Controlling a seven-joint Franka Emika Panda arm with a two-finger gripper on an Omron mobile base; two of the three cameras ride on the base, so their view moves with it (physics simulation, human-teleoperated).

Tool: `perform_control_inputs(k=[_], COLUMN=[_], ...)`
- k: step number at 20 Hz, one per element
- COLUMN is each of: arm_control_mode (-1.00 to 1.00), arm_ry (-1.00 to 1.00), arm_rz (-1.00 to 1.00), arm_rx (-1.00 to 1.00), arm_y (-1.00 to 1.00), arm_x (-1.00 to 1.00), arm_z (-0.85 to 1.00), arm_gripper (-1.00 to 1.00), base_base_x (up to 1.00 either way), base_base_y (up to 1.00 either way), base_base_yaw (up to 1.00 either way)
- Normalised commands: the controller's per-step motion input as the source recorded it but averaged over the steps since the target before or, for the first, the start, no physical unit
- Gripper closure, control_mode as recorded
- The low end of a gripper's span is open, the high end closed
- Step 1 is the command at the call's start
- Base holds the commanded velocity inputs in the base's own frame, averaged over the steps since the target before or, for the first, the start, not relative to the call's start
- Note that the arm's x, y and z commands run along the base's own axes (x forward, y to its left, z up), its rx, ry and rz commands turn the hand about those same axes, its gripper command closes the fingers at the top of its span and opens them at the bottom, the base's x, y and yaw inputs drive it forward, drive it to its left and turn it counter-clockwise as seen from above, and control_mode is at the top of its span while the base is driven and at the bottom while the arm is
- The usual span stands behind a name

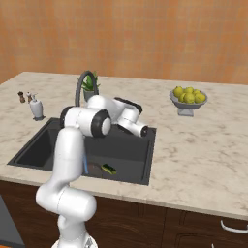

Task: Pick the pan and sponge and place them into the sink. Then turn on the water.

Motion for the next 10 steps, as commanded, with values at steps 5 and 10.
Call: perform_control_inputs(k=[5, 10], arm_control_mode=[-1.0, -1.0], arm_ry=[-0.13, -0.23], arm_rz=[0.0, 0.0], arm_rx=[0.16, 0.02], arm_y=[-0.34, 0.02], arm_x=[-1.0, -1.0], arm_z=[0.76, 0.98], arm_gripper=[1.0, 1.0], base_base_x=[0.0, 0.0], base_base_y=[0.0, 0.0], base_base_yaw=[0.0, 0.0])
